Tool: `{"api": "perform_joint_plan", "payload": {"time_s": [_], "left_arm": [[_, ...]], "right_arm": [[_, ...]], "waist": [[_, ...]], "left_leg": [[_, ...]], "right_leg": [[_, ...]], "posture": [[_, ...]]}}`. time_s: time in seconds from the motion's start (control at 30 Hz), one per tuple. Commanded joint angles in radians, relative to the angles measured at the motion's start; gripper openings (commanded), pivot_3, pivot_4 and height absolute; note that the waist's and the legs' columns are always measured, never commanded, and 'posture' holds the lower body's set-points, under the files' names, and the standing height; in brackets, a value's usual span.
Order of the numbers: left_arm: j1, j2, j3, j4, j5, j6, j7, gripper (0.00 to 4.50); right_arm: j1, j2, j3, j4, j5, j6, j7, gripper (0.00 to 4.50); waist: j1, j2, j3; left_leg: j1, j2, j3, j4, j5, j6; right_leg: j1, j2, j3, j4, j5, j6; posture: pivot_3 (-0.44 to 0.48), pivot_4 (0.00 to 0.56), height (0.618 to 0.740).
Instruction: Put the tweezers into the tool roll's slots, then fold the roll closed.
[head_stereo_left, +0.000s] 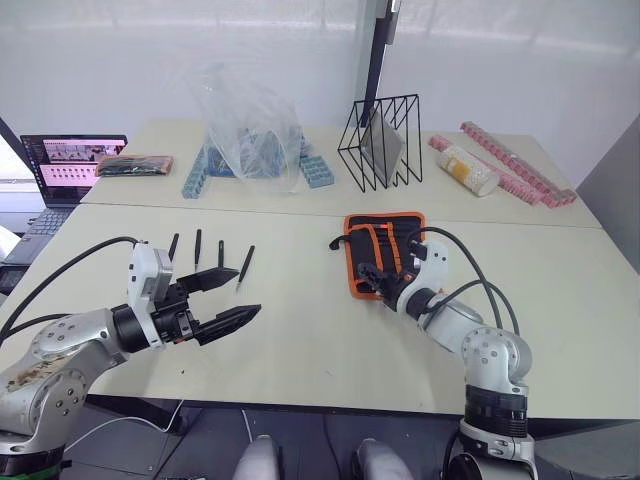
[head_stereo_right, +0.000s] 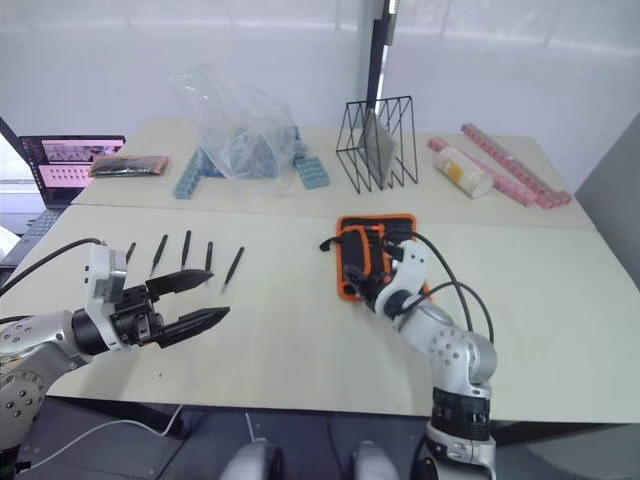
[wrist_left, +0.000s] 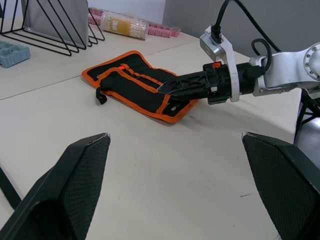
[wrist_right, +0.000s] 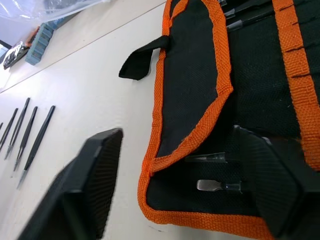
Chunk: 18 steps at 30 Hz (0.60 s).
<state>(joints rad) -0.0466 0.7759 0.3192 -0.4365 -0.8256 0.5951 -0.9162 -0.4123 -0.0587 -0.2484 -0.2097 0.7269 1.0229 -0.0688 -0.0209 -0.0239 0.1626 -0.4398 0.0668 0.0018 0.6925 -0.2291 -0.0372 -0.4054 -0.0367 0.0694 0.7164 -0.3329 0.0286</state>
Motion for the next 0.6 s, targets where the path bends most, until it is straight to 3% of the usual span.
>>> {"api": "perform_joint_plan", "payload": {"time_s": [0.03,0.27,0.6], "left_arm": [[-0.027,0.009,-0.002,-0.001,0.003,-0.007,-0.005,4.50],[-0.038,0.002,-0.017,0.012,0.008,-0.014,-0.007,4.50],[-0.050,-0.018,-0.029,0.076,0.022,-0.023,-0.017,4.50]], "right_arm": [[-0.016,0.009,-0.007,-0.015,-0.005,-0.040,0.005,2.27],[-0.013,0.004,0.007,-0.026,-0.020,-0.067,0.026,0.02],[0.073,-0.122,0.186,-0.189,-0.086,-0.104,0.187,0.02]], "waist": [[0.000,0.000,0.000],[0.000,0.000,0.000],[0.000,0.000,0.000]], "left_leg": [[0.000,0.000,0.000,0.000,0.000,0.000],[0.000,0.000,0.000,0.000,0.000,0.000],[-0.001,0.000,0.000,0.000,0.000,0.000]], "right_leg": [[0.000,0.000,0.000,0.000,0.000,0.000],[0.000,0.000,0.000,0.000,0.000,0.000],[-0.001,0.000,0.000,-0.001,0.000,0.000]], "posture": [[0.000,0.150,0.689],[0.000,0.150,0.689],[0.000,0.150,0.689]]}}
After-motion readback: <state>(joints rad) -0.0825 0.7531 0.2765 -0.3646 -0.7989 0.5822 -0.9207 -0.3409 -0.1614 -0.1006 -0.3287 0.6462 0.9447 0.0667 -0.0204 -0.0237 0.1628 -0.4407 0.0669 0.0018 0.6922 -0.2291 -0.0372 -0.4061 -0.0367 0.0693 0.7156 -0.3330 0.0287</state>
